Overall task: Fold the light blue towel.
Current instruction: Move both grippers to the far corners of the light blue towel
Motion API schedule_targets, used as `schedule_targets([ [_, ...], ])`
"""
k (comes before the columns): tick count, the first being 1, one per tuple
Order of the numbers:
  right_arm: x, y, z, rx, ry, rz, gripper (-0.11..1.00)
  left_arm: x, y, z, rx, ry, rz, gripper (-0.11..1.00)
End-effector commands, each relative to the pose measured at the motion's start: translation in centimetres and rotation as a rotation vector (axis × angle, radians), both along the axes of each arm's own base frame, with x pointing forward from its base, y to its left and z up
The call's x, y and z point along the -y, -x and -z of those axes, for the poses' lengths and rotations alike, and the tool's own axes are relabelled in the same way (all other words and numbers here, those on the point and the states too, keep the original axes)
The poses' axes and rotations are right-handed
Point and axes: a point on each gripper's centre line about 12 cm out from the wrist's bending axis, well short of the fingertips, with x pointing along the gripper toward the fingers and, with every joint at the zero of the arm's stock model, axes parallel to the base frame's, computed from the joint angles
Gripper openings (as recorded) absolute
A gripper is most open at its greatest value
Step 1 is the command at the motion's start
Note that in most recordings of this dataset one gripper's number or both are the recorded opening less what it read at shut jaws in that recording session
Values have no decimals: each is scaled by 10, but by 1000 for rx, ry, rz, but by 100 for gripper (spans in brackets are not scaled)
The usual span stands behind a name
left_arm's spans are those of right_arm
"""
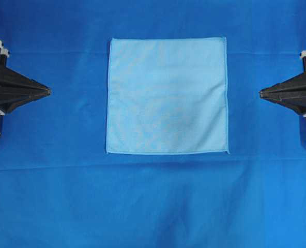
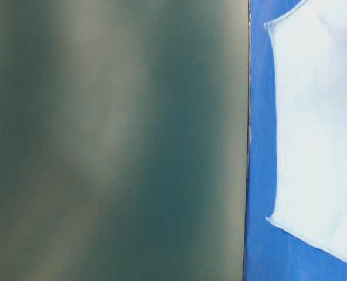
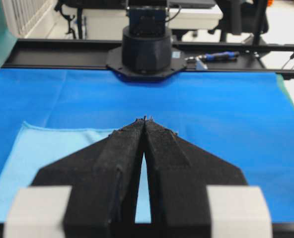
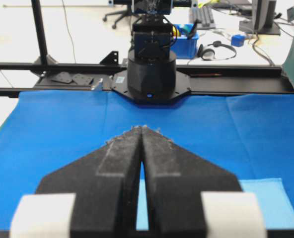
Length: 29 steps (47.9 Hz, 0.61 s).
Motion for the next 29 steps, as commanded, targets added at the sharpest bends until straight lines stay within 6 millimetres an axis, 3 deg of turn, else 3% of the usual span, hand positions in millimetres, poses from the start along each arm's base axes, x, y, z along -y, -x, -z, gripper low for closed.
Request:
schedule_targets([
  [1, 1, -3, -6, 12, 5, 7, 0, -1, -6, 0, -18, 10, -8, 0],
  [7, 14, -11, -3, -72, -7, 66, 0, -10, -14, 5, -46, -2, -49, 0],
  [17, 56, -25, 12, -254, -49, 246, 0, -42, -35, 25, -136, 0, -179, 0],
  [29, 114, -41, 50, -458, -106, 435, 1, -81, -60, 51, -271, 39, -306, 1],
])
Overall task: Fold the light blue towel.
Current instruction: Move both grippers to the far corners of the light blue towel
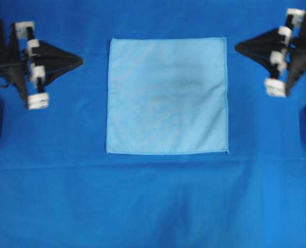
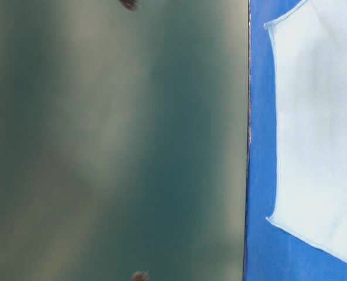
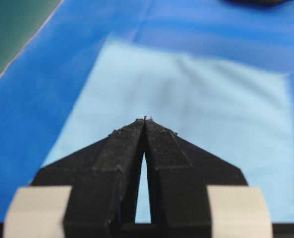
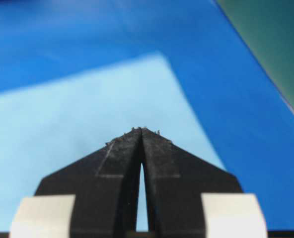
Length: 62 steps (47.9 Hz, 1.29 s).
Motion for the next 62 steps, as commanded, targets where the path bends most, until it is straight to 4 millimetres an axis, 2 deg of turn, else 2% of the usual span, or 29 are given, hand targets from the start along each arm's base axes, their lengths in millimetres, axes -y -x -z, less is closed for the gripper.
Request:
schedule_targets([
  [1, 21, -8, 5, -39, -13, 58, 1, -16, -12, -2, -11, 2, -44, 1],
  [4, 33, -11, 14, -86, -25, 88, 1, -28, -18, 6, -41, 12, -78, 6],
  [7, 45, -14, 26, -144, -34, 112, 5, -43, -24, 19, -85, 27, -118, 21],
  [15, 73, -20, 58, -265, -62, 158, 53, -71, -40, 47, -173, 46, -175, 71],
  [18, 82, -22, 70, -306, -72, 169, 60, -80, -48, 59, -199, 56, -190, 83],
  [26, 98, -30, 100, -397, -99, 173, 54, -100, -59, 90, -283, 57, -213, 82],
  [40, 118, -36, 134, -484, -139, 187, 55, -131, -62, 136, -397, 85, -262, 82],
  [47, 126, -32, 149, -517, -159, 200, 54, -138, -62, 147, -418, 97, -275, 82],
  [56, 127, -32, 149, -512, -152, 200, 52, -139, -64, 148, -421, 99, -276, 79],
  [59, 127, -32, 150, -519, -150, 197, 47, -138, -64, 149, -432, 103, -272, 76],
  [62, 126, -31, 151, -524, -151, 194, 35, -137, -64, 150, -448, 100, -263, 65],
])
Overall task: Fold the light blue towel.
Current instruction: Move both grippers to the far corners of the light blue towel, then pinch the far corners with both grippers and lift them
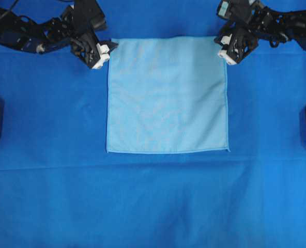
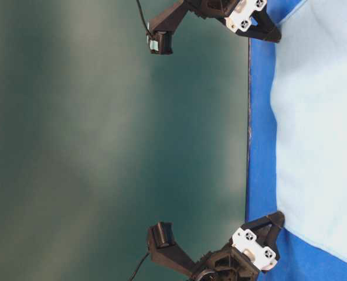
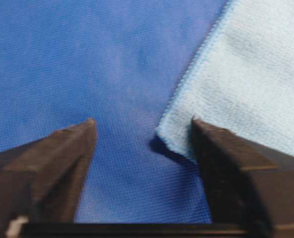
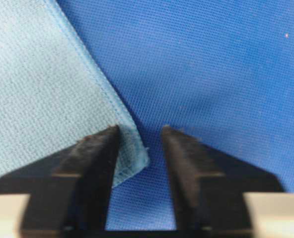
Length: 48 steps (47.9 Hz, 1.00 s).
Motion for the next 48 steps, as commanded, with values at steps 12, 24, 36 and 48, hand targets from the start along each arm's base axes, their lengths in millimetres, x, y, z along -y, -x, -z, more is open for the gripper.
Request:
schedule_targets([
  [12, -5, 0, -2, -21, -10, -10, 1, 7, -9, -5, -47, -50, 83, 2],
  [24, -8, 4, -8, -3, -10, 4, 1, 3, -10, -13, -52, -57, 83, 1],
  [36, -8, 4, -36, 61, 42, 5, 1, 4, -10, -49, -19, -104, 97, 1],
  [48, -9, 5, -40, 69, 48, 4, 1, 6, -8, -58, -2, -117, 100, 1],
])
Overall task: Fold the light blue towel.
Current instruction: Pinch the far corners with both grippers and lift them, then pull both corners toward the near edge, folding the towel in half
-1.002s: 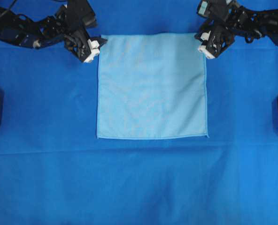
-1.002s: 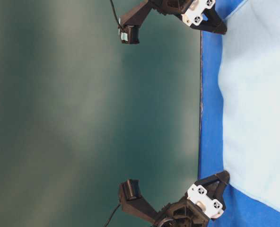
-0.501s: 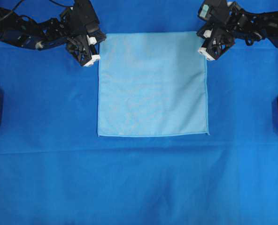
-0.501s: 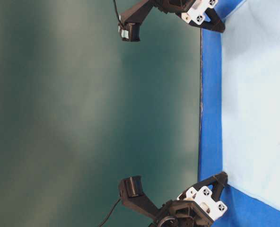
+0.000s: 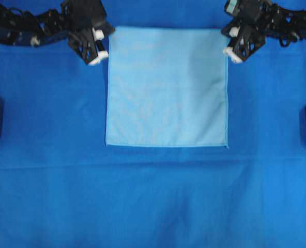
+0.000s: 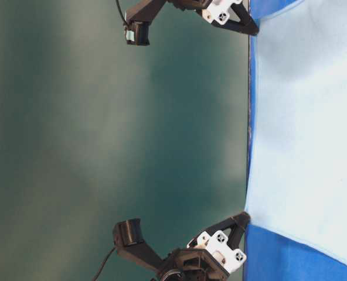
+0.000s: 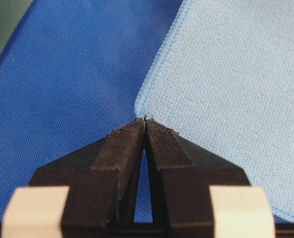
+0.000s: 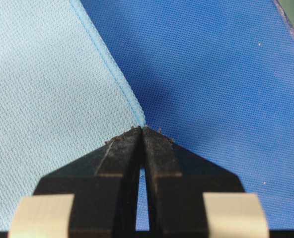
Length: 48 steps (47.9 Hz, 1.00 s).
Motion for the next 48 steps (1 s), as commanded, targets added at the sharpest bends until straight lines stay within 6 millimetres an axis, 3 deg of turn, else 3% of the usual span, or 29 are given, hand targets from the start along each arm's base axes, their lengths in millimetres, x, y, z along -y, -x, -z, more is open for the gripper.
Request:
schedule_targets([
  [1, 0, -1, -9, 22, 14, 2, 1, 0, -1, -12, 28, -18, 3, 1],
  [11, -16, 2, -17, -1, -5, -18, 1, 21, 3, -7, -12, 13, 41, 1],
  [20, -52, -2, -31, 11, -43, -76, 1, 52, 4, -13, -45, 37, 115, 1],
  [30, -104, -4, -31, 23, -129, -164, 1, 104, -2, -24, -82, 50, 266, 1],
  [48, -178, -10, -24, 31, -258, -299, 1, 191, -4, -12, -146, 138, 464, 1],
])
